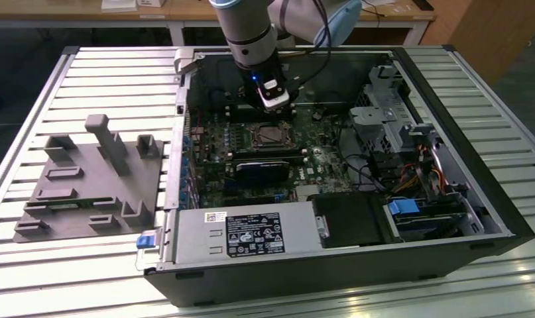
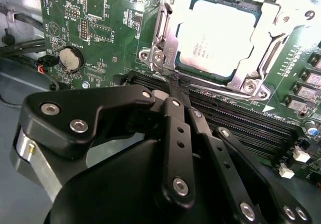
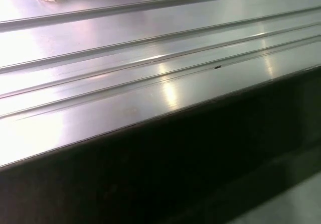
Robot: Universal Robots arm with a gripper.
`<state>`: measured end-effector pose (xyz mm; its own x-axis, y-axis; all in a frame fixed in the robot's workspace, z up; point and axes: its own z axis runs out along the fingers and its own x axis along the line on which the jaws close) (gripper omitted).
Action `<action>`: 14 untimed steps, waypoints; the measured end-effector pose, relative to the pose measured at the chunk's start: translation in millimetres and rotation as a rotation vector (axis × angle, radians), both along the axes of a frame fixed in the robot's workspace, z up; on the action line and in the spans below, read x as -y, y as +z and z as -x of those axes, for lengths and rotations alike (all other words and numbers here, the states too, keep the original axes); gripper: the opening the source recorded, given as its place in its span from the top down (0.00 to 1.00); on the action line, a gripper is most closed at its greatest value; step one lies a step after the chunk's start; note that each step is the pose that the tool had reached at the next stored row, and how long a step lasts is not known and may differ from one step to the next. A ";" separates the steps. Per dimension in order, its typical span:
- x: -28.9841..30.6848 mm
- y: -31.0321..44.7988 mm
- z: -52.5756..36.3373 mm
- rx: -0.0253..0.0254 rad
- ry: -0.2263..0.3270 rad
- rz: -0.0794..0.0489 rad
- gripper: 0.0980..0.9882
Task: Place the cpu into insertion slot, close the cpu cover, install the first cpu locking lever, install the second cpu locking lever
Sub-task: 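Install the first cpu locking lever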
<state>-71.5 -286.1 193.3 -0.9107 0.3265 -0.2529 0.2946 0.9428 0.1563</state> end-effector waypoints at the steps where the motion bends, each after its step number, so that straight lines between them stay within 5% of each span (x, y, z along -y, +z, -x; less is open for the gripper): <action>1: 0.3 -0.1 0.0 0.0001 0.000 0.000 1.00; 14: 5.3 -2.1 0.0 0.0015 0.000 0.000 1.00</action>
